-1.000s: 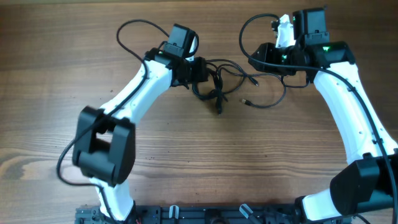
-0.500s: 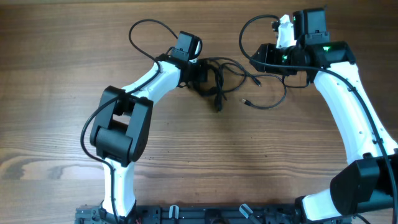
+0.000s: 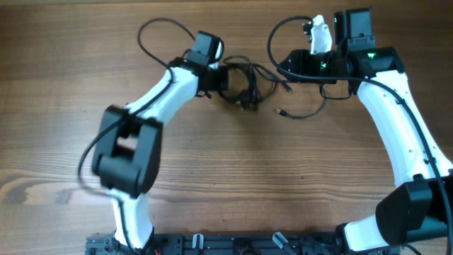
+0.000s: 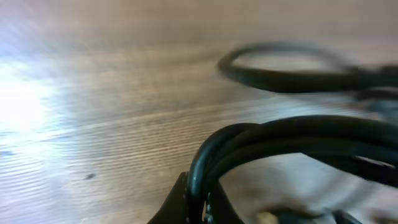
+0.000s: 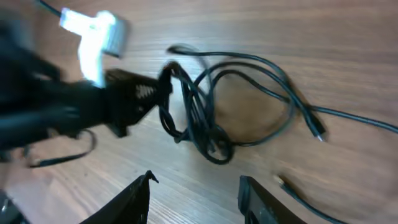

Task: Untangle cables

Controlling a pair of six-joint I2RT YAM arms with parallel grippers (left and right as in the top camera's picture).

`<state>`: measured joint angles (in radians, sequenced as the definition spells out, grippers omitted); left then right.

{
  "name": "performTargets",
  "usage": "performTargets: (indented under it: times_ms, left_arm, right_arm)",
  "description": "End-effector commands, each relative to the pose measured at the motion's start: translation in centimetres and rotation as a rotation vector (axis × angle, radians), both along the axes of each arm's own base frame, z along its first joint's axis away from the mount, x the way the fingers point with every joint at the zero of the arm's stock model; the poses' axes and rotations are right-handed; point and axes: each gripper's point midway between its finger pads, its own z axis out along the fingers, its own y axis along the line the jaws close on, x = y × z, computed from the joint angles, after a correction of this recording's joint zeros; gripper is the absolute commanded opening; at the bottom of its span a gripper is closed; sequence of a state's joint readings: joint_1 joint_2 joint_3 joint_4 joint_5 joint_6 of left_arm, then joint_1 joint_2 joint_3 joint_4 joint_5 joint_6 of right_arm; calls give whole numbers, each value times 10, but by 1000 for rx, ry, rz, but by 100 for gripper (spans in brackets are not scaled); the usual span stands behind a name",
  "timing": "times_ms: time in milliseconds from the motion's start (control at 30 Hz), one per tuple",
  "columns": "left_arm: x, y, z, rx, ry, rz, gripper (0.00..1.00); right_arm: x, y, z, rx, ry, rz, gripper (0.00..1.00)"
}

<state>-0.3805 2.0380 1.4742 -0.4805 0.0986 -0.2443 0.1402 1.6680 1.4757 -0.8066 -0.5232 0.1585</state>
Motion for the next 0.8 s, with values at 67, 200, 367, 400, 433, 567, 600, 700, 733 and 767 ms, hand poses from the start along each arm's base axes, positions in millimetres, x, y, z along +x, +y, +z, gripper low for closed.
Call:
performTargets:
  times_ms: [67,200,367,400,433,567,600,700,733,767]
  left_arm:
    - [-18,-19,174,-211,-304,-87,4]
    - [-32,-16,198,-222,-331,-94,4]
    - [-44,-7,179,-176,-246,-79,4]
    - [-43,-4,177,-158,-244,-66,4]
    - [-42,2,174,-130,-244,-46,4]
    - [-47,1,171,-103,-240,-94,4]
    - [-50,-4,172,-113,-241,-142,4]
    - [-62,-23,176,-165,-247,-298,4]
    - [-66,-27,176,-175,-247,-338,4]
    - [-68,-27,175,-169,-244,-353,4]
  right_arm:
    - [-3,21,19,101,-67,121,48]
    - [-10,34,29,167,-99,213,48]
    - [-13,36,45,191,-145,232,47]
    - [-14,35,49,186,-158,230,47]
    - [-16,34,55,176,-176,226,47]
    - [-24,30,73,159,-223,217,47]
    - [-25,29,76,152,-244,228,47]
    - [-28,30,81,143,-283,264,47]
    - [-30,32,83,141,-307,291,47]
    - [-31,33,86,138,-330,315,47]
